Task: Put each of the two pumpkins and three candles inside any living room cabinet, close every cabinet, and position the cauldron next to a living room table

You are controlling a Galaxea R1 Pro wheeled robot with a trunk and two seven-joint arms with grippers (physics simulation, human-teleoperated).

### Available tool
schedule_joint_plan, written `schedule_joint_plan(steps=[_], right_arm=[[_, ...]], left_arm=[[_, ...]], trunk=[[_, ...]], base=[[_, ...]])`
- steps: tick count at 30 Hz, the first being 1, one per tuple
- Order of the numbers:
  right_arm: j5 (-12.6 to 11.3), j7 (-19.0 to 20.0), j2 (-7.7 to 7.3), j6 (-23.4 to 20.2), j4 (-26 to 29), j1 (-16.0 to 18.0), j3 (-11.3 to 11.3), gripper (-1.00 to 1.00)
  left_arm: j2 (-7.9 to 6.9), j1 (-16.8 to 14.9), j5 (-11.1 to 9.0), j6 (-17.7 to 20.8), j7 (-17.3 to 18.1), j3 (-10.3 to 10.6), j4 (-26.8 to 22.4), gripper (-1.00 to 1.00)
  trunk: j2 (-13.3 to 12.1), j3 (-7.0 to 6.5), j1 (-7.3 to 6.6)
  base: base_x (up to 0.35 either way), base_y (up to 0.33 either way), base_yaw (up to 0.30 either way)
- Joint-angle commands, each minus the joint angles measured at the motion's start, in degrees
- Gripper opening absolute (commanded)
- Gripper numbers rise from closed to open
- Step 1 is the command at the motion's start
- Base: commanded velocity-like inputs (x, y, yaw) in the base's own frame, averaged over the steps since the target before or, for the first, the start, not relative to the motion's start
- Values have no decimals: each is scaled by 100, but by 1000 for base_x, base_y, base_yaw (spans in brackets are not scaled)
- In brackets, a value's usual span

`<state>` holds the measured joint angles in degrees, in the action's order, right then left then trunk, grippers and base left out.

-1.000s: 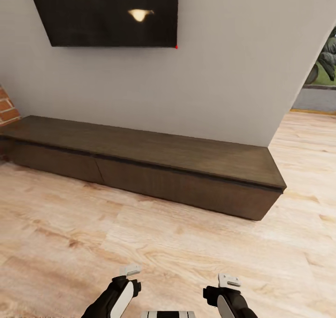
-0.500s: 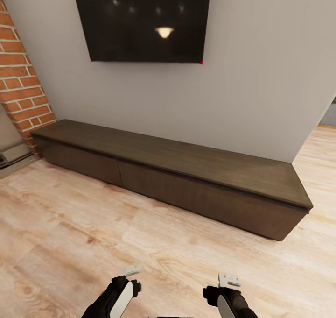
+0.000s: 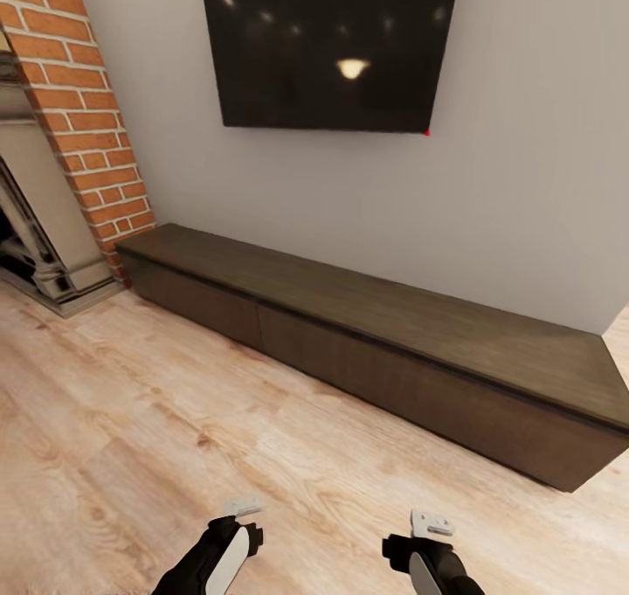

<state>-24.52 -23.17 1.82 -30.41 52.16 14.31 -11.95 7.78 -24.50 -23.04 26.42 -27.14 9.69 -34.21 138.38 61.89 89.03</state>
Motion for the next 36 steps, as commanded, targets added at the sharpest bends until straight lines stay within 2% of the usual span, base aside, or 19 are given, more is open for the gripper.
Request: schedule_joint_plan(steps=[1,18,21,25,28,32,34,36], right_arm=[[-62,-50,-14,-3,1,1,-16,100],[-44,-31,-33,38,-174,1,-19,100],[-44,-30,-32,252,-301,1,-23,100],[-44,-30,-32,786,-566,1,-34,100],[-37,-30,-39,954,-649,1,-35,100],[-35,-36,-41,1070,-677,1,-22,100],[-42,-35,-48,1250,-685,1,-19,100],[-48,-32,-54,1402,-692,1,-19,100]], left_arm=[[-4,-6,-60,13,-54,33,-7,100],[-4,-6,-60,12,-50,33,-7,100],[-10,-5,-60,12,-46,33,-7,100],[-30,-7,-60,-33,-45,36,-1,100],[-55,-5,-60,-138,-45,20,17,100],[-86,-3,-49,-312,-39,-328,284,100],[-192,2,-52,-498,-33,-519,455,100],[-246,3,-57,-576,-31,-577,509,100]], trunk=[[-39,-13,-24],[-721,-318,-397],[-841,-372,-463],[-1002,-444,-551],[-1122,-498,-617],[-1283,-570,-704],[-1363,-605,-748],[-1443,-639,-792]], base=[[0,0,269],[0,0,269],[0,0,268],[0,0,269],[0,0,269],[0,0,269],[0,0,265],[0,0,216]])
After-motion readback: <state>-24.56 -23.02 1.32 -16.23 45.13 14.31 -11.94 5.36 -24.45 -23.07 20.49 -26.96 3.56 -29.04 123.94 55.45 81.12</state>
